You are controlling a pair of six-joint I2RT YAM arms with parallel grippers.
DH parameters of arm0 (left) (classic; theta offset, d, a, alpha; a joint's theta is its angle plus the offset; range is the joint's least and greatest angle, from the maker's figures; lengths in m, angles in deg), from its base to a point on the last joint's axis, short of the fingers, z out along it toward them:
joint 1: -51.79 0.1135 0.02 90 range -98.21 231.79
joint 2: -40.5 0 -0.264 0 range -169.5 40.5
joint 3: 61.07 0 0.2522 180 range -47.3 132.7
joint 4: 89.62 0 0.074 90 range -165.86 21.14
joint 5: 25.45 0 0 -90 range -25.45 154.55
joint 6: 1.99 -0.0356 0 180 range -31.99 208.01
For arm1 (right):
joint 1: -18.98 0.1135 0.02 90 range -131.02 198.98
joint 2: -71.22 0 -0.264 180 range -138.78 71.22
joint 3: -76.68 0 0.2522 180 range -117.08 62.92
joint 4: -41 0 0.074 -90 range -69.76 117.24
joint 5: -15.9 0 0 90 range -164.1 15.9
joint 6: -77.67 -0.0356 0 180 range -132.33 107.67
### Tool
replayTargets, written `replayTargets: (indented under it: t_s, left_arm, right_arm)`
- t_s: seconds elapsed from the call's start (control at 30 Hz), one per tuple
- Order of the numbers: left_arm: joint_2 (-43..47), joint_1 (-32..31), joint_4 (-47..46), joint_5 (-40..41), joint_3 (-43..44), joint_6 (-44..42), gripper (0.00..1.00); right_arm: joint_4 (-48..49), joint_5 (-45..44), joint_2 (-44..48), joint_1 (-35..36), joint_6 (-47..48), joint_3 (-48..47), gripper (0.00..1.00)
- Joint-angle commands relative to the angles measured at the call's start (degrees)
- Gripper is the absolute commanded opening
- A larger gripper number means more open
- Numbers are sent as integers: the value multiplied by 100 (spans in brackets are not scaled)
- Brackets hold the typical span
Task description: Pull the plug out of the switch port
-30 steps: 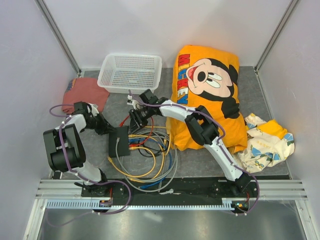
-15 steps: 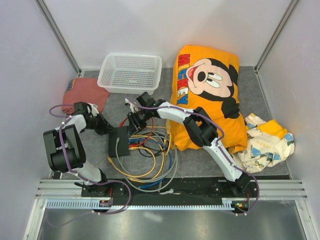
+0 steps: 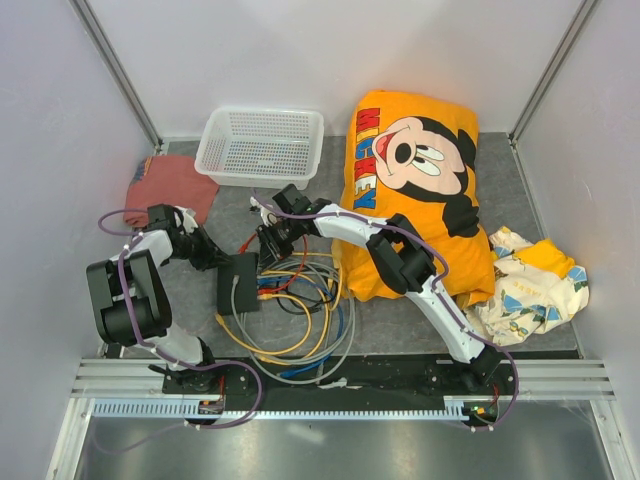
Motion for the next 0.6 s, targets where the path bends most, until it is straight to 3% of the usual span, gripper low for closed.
replayTargets:
  t_s: [0.0, 0.37, 0.57]
  left_arm:
    - [30, 3, 70, 597, -161, -43, 1]
    - [56, 3, 17, 579, -213, 1, 2]
    - [56, -5, 9, 588, -204, -8, 2]
  right_arm:
    - [-67, -372, -104, 72, 137, -102, 24]
    - [-699, -1058, -95, 186, 866, -270, 0]
    - [-1104, -444, -156, 169, 1568, -391, 0]
